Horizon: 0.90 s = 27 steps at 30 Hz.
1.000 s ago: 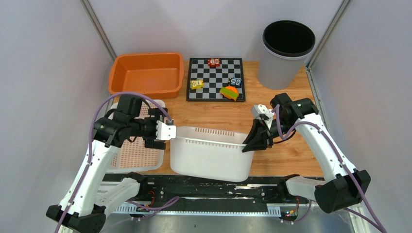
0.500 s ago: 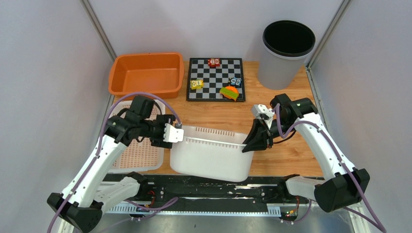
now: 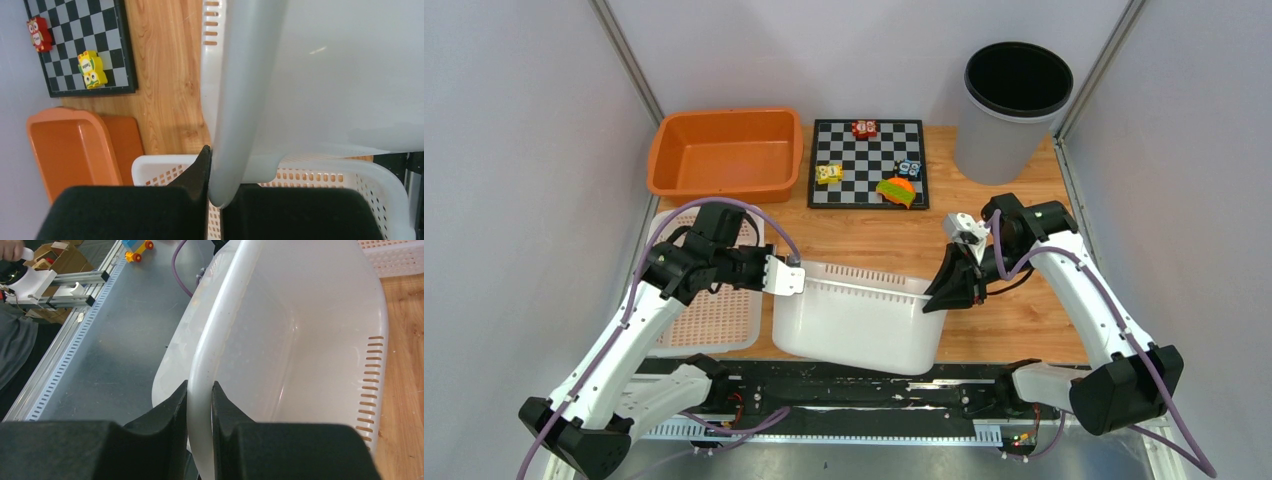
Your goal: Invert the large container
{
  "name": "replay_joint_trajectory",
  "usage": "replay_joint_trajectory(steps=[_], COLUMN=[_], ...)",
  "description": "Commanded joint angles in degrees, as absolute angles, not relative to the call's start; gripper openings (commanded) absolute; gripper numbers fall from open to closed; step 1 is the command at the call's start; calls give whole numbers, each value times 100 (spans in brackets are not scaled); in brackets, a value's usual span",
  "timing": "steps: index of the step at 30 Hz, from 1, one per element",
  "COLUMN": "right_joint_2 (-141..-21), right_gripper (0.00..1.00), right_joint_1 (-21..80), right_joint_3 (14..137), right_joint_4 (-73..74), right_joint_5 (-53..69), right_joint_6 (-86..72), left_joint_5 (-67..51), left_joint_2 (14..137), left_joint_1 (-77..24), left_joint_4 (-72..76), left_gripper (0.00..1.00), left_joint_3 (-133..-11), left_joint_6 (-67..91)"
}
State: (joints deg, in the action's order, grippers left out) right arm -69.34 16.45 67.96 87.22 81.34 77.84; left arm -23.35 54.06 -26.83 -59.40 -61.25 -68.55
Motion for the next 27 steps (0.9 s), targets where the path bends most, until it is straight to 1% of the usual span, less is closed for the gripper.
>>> replay_joint_trajectory(steps=[1,3,5,10,15,22,27], right_joint_2=[-7075,-7045,-6977,-6569,-5938,-5298,-5163], right_gripper=[24,37,47,62,72,84,87], right_joint_1=[1635,1635,1635,1592,1565,1523,1464], right_joint_3=[6724,6761,6799,6752,6592,6796,7002], right_joint_4=[8702,8691,8618,7925,6953,6700,6665], right_joint_5=[7627,7502,7375,6997,6236,4963,4060], right_joint_6=[7990,7975,7846,6982,6052,5827,5902], left_joint_5=[-3156,-3244,-3319,-3497,-3612,-3544,-3587], left_joint_2=[5374,5399,5452,5660,5748,5802,6000], left_joint_1=[-2786,-2786,-2786,-2784,-2786,-2777,-2752], left_joint_4=[-5827,-5846,-5883,-6042,-6019,-6070,-6155], left_gripper=[0,0,0,0,0,0,0], left_joint_3=[-6071,-6097,-6137,-6328,-6392,-6407,-6433], left_joint_6=[-6460,-6367,-6249,-5918,-5596,-5508,-5526])
